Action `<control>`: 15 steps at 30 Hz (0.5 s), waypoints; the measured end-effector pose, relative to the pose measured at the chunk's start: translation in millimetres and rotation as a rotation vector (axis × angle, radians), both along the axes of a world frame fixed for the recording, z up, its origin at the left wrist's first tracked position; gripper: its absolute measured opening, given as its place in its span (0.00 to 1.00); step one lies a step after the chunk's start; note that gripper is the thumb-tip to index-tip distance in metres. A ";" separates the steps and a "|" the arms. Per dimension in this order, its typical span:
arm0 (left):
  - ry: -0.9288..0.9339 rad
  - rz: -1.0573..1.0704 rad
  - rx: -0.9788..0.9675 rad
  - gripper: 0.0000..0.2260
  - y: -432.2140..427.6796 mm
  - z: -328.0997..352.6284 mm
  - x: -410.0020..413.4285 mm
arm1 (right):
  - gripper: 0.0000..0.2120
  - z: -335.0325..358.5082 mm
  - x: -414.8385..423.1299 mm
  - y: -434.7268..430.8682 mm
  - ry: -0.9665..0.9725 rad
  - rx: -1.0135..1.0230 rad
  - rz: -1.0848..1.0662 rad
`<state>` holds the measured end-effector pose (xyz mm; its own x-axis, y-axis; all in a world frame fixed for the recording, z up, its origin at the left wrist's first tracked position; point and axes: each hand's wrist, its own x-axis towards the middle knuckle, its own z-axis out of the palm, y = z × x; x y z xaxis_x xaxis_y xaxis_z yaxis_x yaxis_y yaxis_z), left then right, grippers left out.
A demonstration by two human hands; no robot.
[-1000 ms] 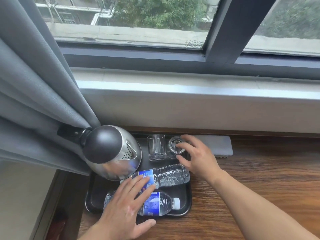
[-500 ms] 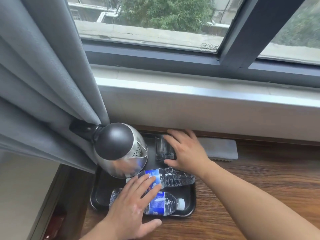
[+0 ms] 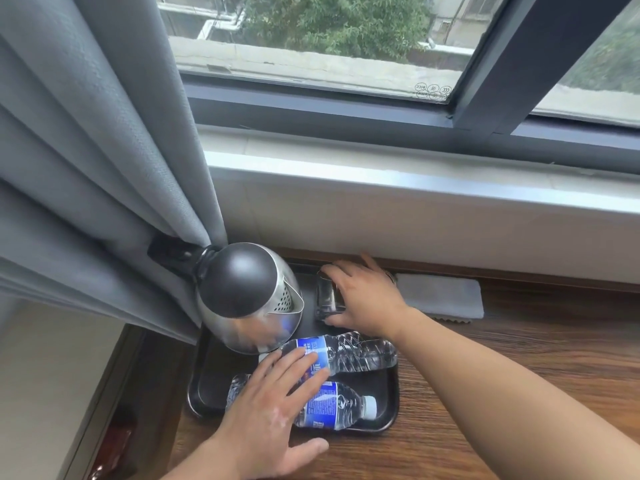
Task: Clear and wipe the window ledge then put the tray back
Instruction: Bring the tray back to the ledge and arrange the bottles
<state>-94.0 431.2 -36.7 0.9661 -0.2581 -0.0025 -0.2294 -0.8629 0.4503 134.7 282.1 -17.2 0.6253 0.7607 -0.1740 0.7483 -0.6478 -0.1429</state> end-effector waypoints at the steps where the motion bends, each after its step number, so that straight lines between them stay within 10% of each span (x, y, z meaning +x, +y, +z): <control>1: -0.001 -0.001 -0.003 0.40 0.3 0.5 0.3 | 0.43 4.1 1.5 1.0 0.029 0.004 -0.015; 15: -0.006 -0.005 -0.021 0.38 2.8 -0.2 1.9 | 0.25 27.6 15.0 3.4 0.092 -0.008 -0.076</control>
